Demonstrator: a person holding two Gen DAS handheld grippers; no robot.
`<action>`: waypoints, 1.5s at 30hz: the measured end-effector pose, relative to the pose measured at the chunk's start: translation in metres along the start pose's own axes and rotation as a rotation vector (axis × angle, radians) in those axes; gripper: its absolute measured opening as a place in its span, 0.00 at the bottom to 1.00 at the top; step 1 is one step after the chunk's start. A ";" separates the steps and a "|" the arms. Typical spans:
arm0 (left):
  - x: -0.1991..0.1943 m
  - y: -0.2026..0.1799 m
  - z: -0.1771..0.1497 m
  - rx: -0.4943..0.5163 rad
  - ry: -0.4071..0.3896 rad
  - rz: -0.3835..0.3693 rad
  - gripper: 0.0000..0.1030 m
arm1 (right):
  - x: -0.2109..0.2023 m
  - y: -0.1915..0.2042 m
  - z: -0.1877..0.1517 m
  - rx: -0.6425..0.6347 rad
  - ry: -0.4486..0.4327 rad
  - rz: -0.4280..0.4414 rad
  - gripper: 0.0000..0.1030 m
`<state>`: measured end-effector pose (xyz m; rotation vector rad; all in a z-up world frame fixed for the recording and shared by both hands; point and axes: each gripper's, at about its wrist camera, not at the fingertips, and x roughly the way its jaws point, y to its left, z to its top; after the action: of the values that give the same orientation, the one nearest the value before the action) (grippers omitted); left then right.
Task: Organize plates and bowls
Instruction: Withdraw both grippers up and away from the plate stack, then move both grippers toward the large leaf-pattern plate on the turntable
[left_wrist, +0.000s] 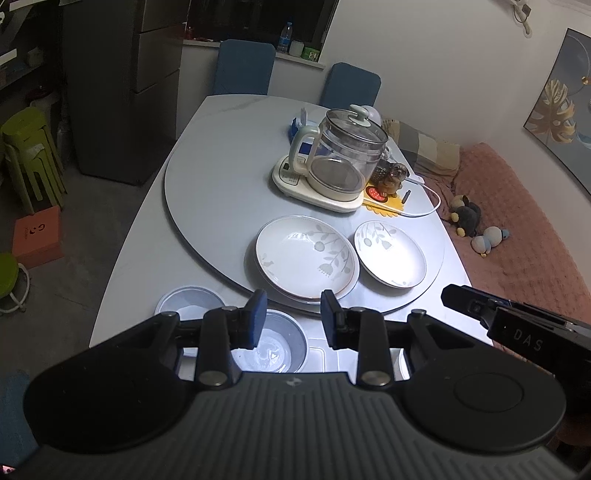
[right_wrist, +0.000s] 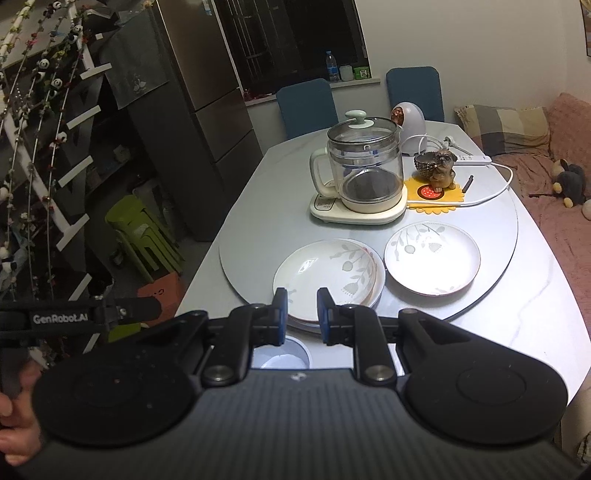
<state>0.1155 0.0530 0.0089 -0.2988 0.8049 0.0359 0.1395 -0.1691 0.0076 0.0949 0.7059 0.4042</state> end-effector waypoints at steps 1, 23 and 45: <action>-0.004 0.002 -0.003 -0.004 -0.004 -0.003 0.39 | -0.003 0.002 -0.002 -0.003 -0.003 -0.004 0.21; -0.001 -0.032 -0.021 0.017 -0.049 0.026 0.89 | -0.023 -0.034 -0.022 -0.020 -0.006 -0.112 0.84; 0.096 -0.122 0.010 0.024 0.057 0.001 0.89 | 0.004 -0.147 0.009 0.062 0.078 -0.163 0.84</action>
<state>0.2073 -0.0688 -0.0224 -0.2780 0.8612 0.0187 0.1965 -0.3024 -0.0207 0.0792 0.7975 0.2308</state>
